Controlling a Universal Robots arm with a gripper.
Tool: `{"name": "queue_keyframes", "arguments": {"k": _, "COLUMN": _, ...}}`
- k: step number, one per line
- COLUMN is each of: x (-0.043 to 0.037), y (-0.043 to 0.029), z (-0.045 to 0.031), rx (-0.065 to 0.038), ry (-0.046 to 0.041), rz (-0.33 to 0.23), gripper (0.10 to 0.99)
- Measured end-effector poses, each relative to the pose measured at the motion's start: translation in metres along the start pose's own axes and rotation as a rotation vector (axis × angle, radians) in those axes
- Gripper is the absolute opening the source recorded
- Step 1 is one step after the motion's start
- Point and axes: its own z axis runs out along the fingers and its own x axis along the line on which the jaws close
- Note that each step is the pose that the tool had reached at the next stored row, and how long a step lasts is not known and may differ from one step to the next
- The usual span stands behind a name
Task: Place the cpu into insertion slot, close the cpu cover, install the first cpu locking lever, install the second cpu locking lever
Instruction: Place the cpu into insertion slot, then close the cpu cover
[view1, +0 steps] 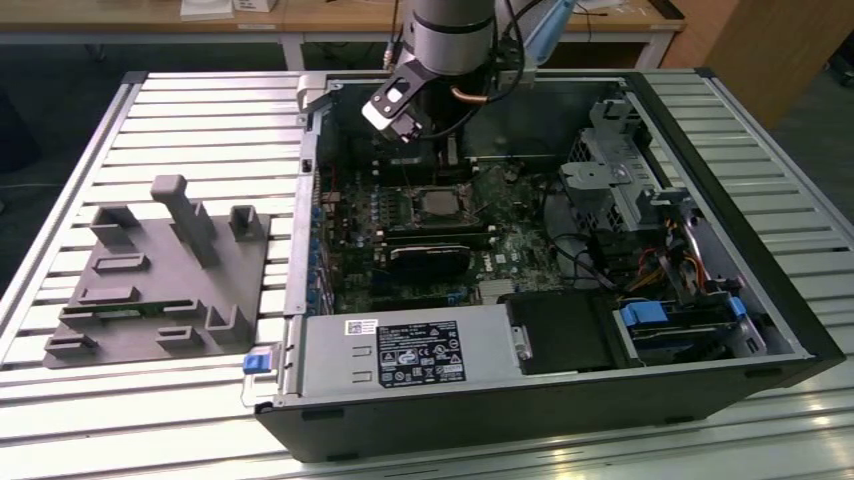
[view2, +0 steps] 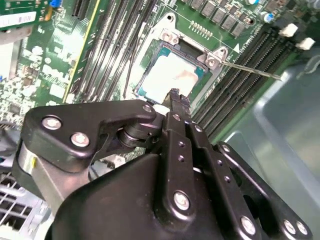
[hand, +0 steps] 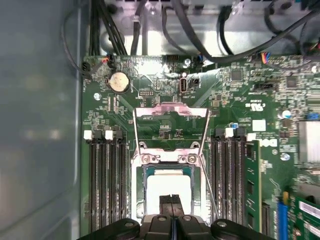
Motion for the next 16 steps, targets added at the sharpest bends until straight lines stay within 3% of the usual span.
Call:
{"name": "queue_keyframes", "arguments": {"k": 4, "x": 0.0001, "y": 0.0003, "z": -0.0079, "rx": -0.001, "ry": -0.0001, "rz": 0.0, "gripper": 0.106}}
{"name": "queue_keyframes", "arguments": {"k": 16, "x": 0.0001, "y": 0.0004, "z": -0.0078, "rx": -0.002, "ry": -0.001, "rz": 0.0, "gripper": 0.106}}
